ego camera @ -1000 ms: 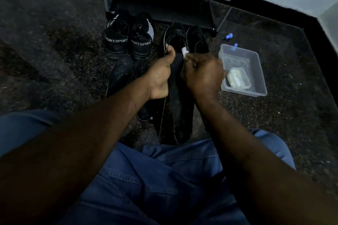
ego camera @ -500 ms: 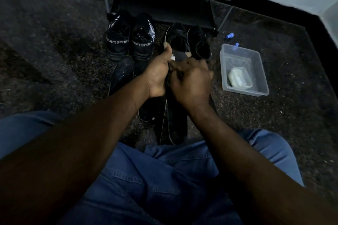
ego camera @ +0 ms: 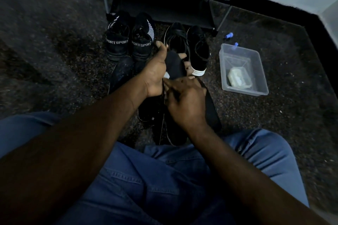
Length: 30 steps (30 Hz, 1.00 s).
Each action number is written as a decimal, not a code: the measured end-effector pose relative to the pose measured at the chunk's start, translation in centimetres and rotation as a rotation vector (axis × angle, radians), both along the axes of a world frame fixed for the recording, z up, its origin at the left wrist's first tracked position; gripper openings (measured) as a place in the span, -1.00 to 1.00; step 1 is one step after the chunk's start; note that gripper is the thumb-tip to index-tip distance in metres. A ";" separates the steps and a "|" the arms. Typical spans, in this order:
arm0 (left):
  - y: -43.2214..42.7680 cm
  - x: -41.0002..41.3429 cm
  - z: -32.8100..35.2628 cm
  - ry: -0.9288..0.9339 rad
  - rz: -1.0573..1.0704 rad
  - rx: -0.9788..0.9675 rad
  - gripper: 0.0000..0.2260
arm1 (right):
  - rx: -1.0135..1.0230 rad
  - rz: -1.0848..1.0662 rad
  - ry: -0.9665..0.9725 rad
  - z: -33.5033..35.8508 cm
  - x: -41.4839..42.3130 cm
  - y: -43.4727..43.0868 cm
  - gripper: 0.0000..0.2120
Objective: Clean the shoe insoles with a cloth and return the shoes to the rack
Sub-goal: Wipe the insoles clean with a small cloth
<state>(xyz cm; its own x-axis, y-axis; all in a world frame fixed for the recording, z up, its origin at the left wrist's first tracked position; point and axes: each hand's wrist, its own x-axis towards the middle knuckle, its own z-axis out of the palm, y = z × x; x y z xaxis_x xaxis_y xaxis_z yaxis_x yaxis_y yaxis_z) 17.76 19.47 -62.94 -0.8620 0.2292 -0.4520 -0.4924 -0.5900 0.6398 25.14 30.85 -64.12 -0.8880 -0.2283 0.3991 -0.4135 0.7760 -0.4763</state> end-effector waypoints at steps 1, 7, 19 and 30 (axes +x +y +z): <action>0.1 0.0 0.1 -0.008 -0.003 0.007 -0.13 | -0.013 0.043 0.005 -0.2 -0.2 0.6 -0.76; -0.8 0.1 0.1 0.069 -0.127 -0.116 -0.05 | -0.642 -0.222 -0.287 1.8 -3.0 3.6 -0.87; -1.7 -0.2 0.8 0.119 -0.107 0.073 -0.09 | -0.928 -0.168 -0.710 0.3 -2.0 2.6 -0.86; -1.4 0.3 -0.1 0.162 -0.200 0.027 -0.27 | -0.893 -0.212 -0.605 1.1 -1.9 3.5 -0.92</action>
